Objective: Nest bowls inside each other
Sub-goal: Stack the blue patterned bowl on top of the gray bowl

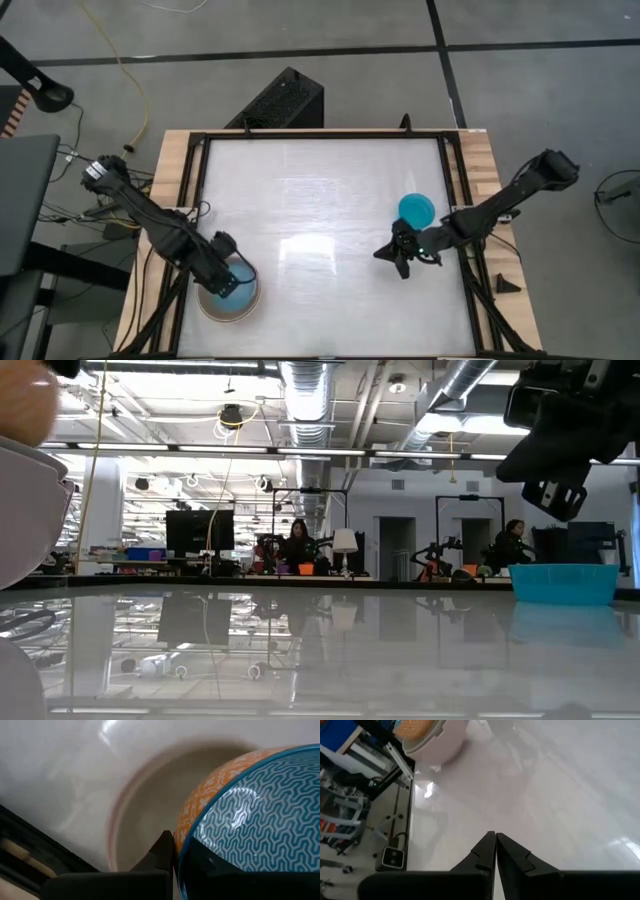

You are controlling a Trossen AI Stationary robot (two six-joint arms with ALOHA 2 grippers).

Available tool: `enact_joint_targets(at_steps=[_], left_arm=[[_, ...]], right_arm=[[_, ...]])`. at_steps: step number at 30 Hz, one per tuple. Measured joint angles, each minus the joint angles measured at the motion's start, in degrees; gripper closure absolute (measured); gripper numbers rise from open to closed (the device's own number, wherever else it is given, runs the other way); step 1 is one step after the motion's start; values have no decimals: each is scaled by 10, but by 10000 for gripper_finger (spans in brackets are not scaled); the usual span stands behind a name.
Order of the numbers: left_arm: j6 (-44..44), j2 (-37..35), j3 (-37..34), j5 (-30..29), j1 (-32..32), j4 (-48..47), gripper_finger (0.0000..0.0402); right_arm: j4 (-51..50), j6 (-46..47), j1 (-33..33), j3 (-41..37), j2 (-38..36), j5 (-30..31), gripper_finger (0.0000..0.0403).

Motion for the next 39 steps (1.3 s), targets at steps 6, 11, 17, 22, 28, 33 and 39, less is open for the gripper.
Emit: enact_joint_targets(at_steps=[6,11,17,22,28,33,39], left_arm=[[-1,0,-44,55,-6,24,401],[0,1,-60,59,-6,20,401],[0,0,-104,62,-5,70,401],[-3,-1,-121,61,-5,88,401],[-3,0,-122,54,-5,88,393],[-5,1,-123,50,-5,88,354],[-7,1,-123,59,-5,97,324]], right_arm=[[19,-2,-2,0,32,-31,353],[20,-2,-12,0,50,-64,353],[21,-3,-19,0,51,-76,353],[33,-3,-19,0,50,-78,353],[48,-4,-19,0,50,-80,353],[49,-4,-19,0,50,-82,353],[50,-4,-19,0,50,-86,353]])
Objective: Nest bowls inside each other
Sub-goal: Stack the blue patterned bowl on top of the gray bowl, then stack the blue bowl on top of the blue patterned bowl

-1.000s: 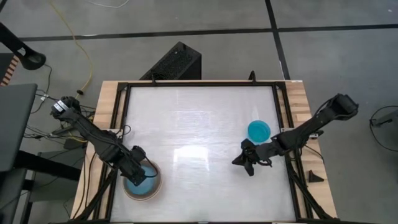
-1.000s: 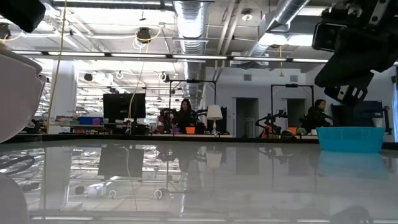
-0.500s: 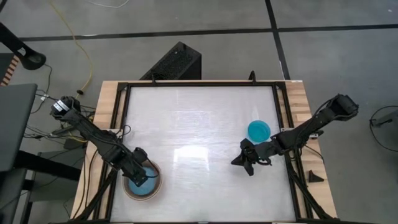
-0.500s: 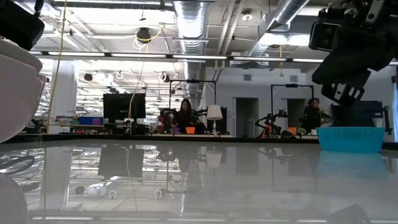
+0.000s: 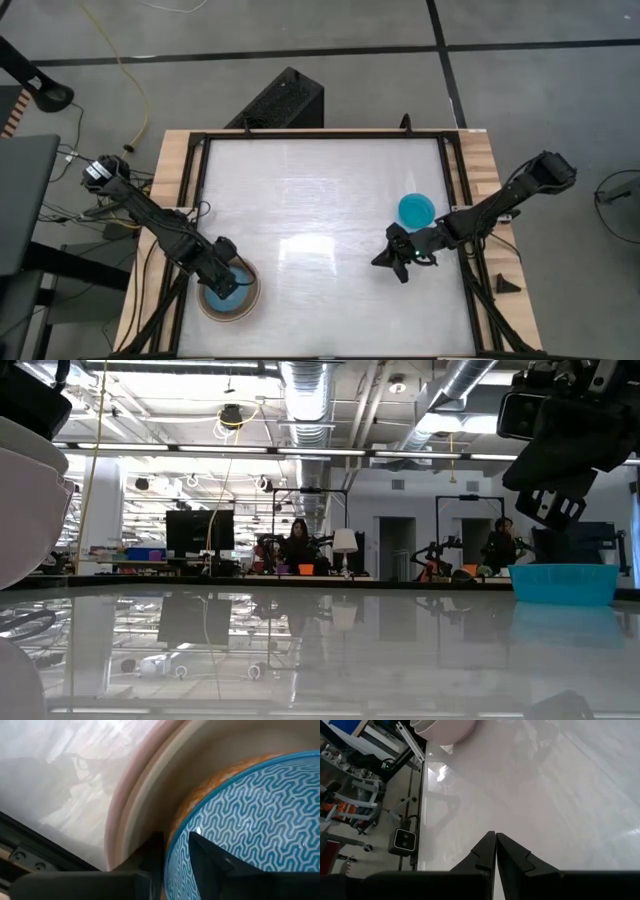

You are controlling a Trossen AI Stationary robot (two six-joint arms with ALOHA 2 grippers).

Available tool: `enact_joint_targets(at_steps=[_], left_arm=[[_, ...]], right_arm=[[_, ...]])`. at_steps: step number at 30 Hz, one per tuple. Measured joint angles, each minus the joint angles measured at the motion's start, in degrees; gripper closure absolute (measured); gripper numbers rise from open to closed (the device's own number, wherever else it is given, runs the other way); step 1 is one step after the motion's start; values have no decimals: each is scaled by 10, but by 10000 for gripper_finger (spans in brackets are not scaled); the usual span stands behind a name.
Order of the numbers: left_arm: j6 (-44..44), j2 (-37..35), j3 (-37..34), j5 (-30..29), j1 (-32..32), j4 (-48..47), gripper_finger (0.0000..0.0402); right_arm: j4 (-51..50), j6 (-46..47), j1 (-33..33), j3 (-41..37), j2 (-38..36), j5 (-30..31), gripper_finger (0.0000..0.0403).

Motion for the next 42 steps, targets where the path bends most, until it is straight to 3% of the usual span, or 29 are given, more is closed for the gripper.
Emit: enact_joint_targets(at_steps=[14,24,31,34,37,40,42], left_arm=[[8,-1,65,0,0,-52,319],[9,-1,73,7,0,-79,319],[51,-1,133,-3,21,-123,319],[68,-2,166,-33,38,-144,319],[83,-2,186,-103,59,-116,319],[121,6,182,-202,89,-3,319],[187,31,177,-231,120,106,319]], right_arm=[[1,0,0,0,0,0,353],[1,0,0,0,0,0,353],[5,0,0,0,0,0,353],[11,0,0,0,0,-1,353],[15,1,0,0,0,-1,353],[14,10,6,0,0,-1,353],[14,20,14,0,0,-1,353]])
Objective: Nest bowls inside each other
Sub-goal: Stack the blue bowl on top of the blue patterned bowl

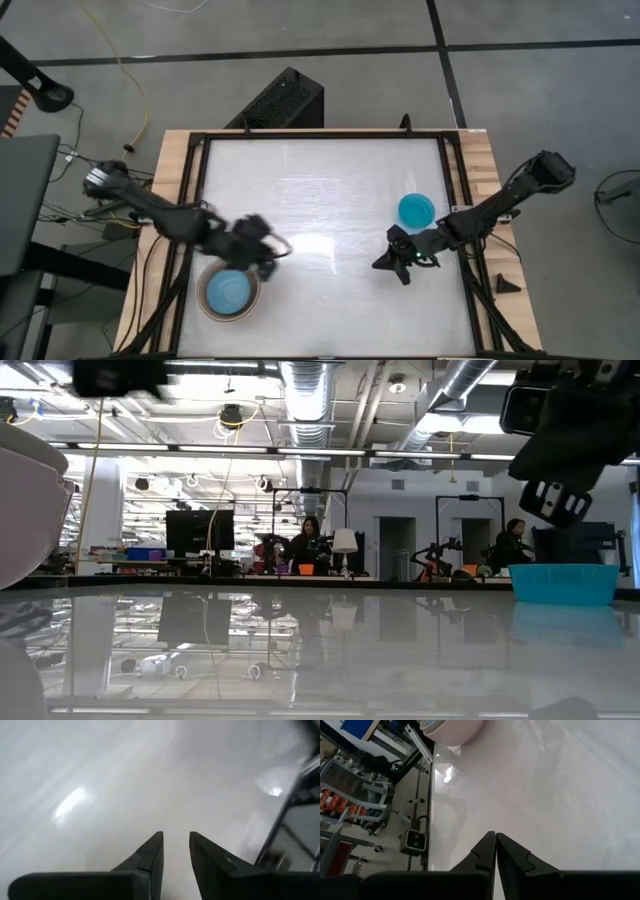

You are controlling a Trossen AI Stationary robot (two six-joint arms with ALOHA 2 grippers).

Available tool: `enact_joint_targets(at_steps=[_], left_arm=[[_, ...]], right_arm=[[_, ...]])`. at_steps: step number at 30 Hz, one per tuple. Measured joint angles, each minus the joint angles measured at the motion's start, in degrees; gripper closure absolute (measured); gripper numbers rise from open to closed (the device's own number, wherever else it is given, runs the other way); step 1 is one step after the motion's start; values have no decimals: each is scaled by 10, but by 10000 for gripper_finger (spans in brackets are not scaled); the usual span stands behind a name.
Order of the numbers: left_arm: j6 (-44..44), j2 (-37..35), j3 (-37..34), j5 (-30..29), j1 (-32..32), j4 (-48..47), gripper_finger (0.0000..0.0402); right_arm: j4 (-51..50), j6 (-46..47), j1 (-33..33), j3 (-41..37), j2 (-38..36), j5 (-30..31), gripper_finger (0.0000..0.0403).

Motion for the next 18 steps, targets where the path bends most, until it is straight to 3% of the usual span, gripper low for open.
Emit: enact_joint_targets(at_steps=[2,8,13,16,18], left_arm=[[60,42,-1,8,39,95,319],[171,200,33,132,167,343,319],[257,346,175,230,256,365,319],[334,437,299,297,289,322,319],[381,493,389,312,304,280,319]], right_arm=[[-1,11,13,0,0,0,353],[-4,28,60,0,0,0,353],[-8,61,104,0,0,0,353],[-22,72,135,0,0,4,353],[-38,87,154,0,0,15,353]])
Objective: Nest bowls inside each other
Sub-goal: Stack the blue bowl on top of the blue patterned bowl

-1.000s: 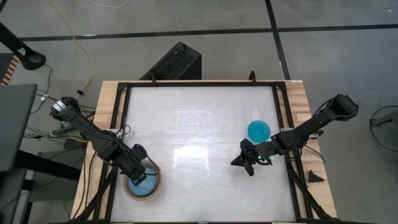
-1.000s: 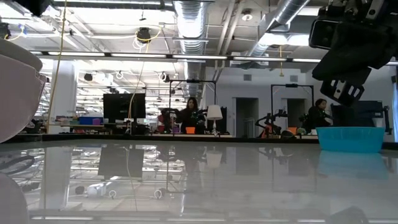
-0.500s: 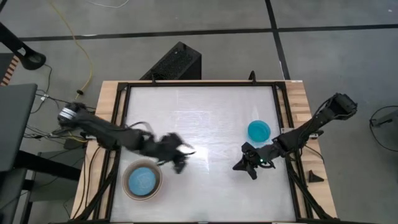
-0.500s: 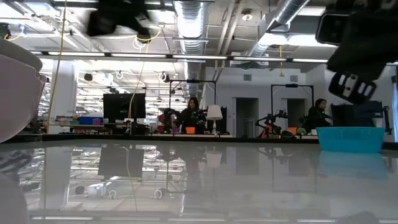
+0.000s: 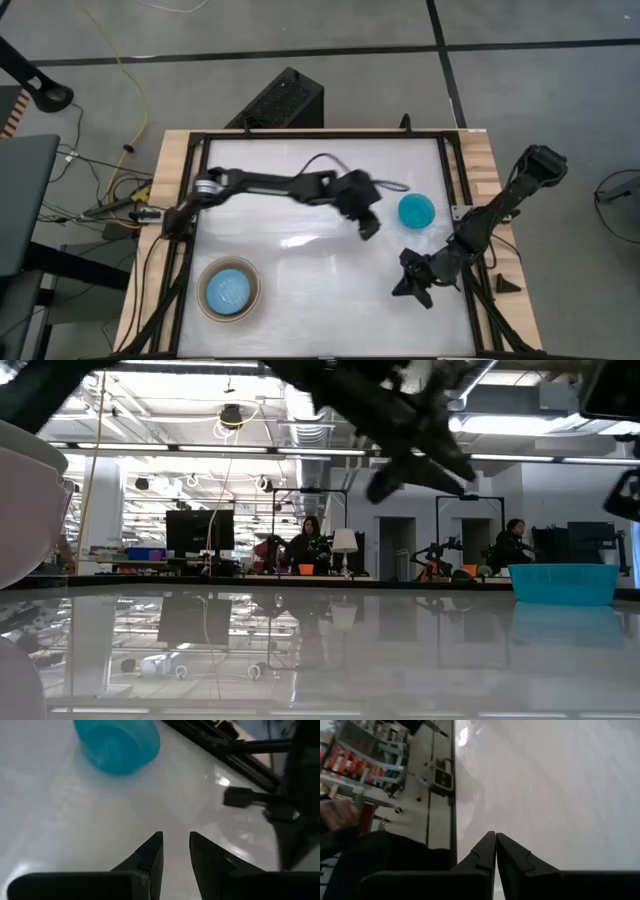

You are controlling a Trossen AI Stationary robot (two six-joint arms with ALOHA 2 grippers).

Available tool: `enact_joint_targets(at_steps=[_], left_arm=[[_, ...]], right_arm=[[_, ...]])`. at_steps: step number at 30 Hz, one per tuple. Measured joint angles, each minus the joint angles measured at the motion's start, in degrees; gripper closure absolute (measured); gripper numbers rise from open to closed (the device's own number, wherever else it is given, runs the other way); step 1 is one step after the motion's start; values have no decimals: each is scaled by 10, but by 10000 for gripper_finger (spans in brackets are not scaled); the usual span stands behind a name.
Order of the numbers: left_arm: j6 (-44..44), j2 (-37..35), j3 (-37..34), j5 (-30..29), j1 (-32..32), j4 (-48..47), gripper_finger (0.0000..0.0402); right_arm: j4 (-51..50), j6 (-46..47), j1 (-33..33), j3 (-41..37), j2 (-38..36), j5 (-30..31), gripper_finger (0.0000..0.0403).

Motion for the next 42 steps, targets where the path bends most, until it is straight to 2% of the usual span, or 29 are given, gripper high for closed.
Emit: enact_joint_targets(at_steps=[4,6,8,9,12,22,28,34,42], left_arm=[[120,109,187,2,20,-66,319],[211,163,270,1,26,-73,319],[312,205,317,-4,28,-59,319],[357,207,295,-6,28,-8,319],[464,210,255,-21,27,40,319],[677,236,258,-26,26,31,319],[723,257,258,-23,26,23,319],[759,265,258,-54,27,24,319],[749,259,259,-75,19,22,319]], right_arm=[[-32,52,35,0,2,24,353],[-46,78,49,0,2,36,353],[-60,97,62,0,2,49,353],[-67,108,67,0,2,54,353],[-75,146,78,0,2,60,353],[-79,221,107,0,2,61,353],[-79,225,101,0,2,63,353],[-76,225,99,0,2,63,353],[-75,231,98,0,2,63,353]])
